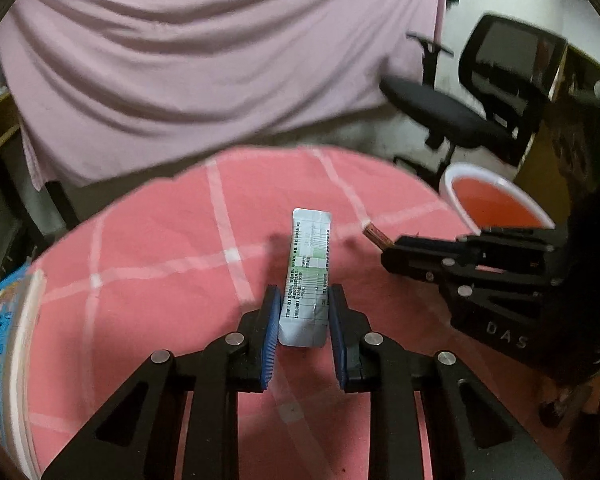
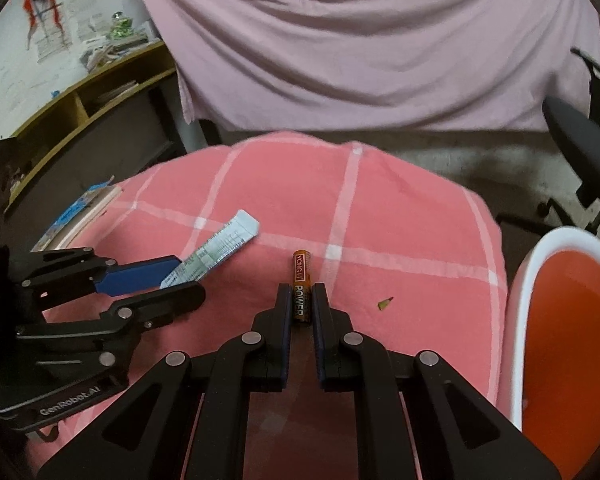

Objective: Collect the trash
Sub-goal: 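Lift the paper strip and orange battery and carry both over the bucket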

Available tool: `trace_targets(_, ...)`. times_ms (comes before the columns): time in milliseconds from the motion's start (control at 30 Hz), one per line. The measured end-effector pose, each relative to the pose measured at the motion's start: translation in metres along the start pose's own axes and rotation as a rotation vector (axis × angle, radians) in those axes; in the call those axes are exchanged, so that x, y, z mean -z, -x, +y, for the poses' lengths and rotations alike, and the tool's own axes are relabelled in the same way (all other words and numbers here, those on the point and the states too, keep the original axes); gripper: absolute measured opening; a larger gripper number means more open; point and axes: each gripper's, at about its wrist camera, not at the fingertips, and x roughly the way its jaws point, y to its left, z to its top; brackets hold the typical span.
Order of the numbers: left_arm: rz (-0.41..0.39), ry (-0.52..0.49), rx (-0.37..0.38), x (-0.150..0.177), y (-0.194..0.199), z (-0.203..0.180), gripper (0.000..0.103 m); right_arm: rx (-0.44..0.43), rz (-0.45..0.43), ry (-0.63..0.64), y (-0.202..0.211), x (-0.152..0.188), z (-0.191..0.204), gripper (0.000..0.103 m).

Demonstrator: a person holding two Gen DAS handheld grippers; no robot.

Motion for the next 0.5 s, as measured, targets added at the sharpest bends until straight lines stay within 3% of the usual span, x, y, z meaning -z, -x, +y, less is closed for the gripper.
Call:
trace_targets(267, -0.258, 0.044, -0.016, 0.007, 0.044, 0.001, 0.020, 0.021, -0.275, 0.021, 0.053, 0.013, 0.003, 0.008)
trace_targets(500, -0.478, 0.021, -0.042, 0.020, 0.080, -0.027, 0.020, 0.115, -0.620, 0.014, 0.115, 0.037, 0.004, 0.008)
